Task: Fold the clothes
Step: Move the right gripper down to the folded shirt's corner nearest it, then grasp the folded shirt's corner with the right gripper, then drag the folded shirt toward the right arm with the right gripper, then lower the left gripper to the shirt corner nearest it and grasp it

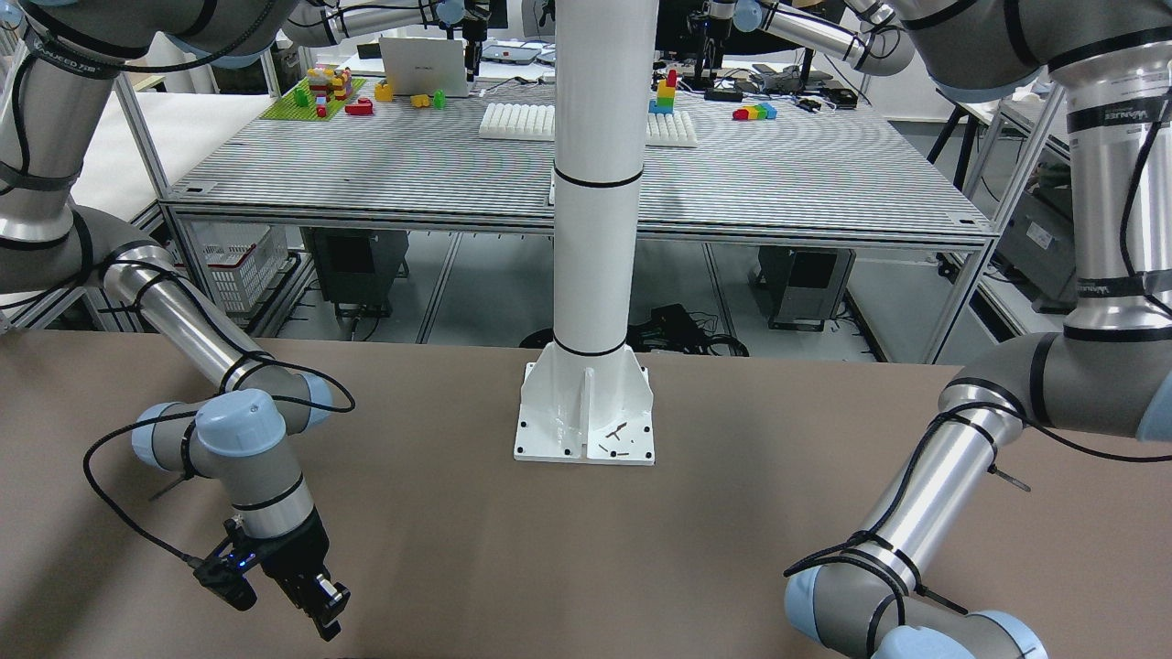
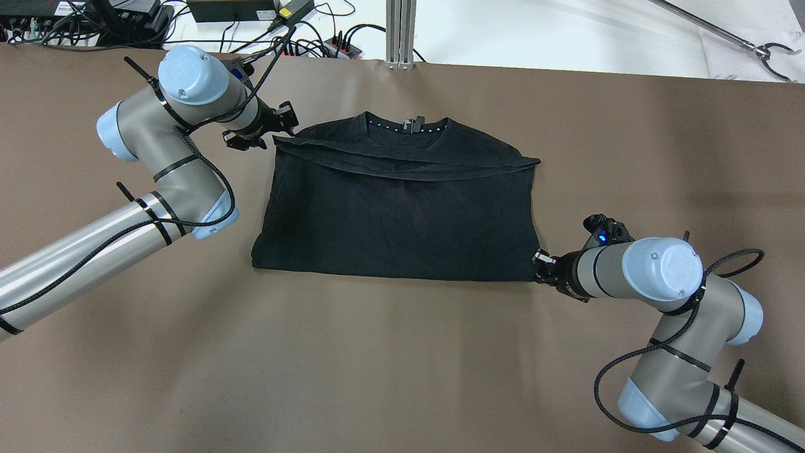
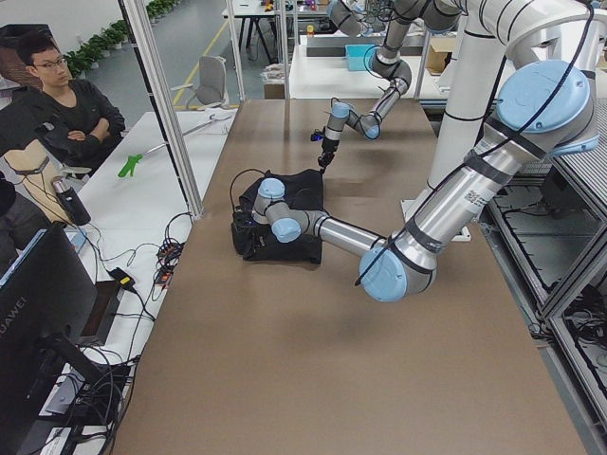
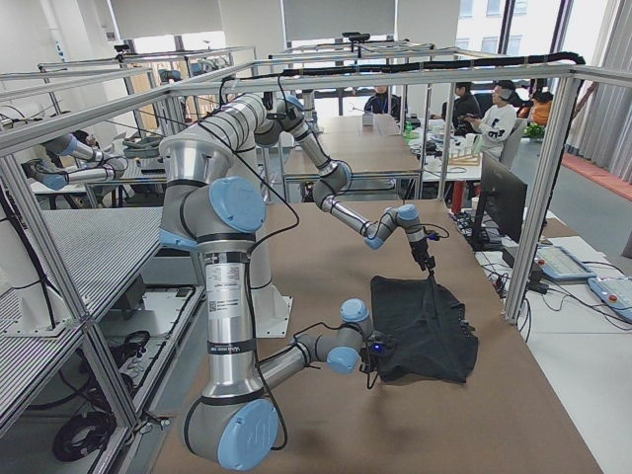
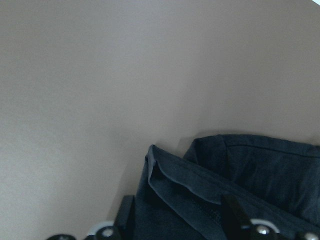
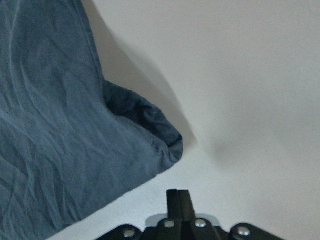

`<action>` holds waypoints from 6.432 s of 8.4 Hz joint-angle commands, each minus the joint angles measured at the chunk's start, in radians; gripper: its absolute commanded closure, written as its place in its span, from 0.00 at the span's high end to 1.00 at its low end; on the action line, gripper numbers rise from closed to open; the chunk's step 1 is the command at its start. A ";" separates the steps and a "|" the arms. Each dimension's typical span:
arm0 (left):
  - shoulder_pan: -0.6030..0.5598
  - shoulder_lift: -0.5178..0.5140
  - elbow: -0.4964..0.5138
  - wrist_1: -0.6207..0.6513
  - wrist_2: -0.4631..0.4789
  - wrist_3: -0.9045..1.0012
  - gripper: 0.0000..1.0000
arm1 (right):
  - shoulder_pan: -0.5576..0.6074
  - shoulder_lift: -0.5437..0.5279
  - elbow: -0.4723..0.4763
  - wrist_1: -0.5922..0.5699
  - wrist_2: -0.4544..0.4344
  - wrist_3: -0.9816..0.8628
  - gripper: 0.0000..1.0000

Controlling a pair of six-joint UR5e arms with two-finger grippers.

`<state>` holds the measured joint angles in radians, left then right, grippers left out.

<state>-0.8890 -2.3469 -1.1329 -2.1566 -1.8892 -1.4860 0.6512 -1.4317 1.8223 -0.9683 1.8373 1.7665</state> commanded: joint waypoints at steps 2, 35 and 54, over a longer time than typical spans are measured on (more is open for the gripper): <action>0.001 -0.002 -0.001 0.000 0.001 -0.002 0.67 | -0.005 -0.038 0.045 -0.001 0.044 0.004 0.04; 0.151 0.240 -0.498 0.156 0.036 -0.156 0.81 | -0.314 -0.101 0.296 0.048 0.401 0.329 0.95; 0.279 0.324 -0.535 0.155 0.139 -0.113 0.00 | -0.185 -0.047 0.215 0.040 0.223 0.183 0.95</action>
<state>-0.5506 -2.0228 -1.6709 -2.0091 -1.7094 -1.6719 0.4649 -1.4763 2.0347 -0.9256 2.0906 1.9539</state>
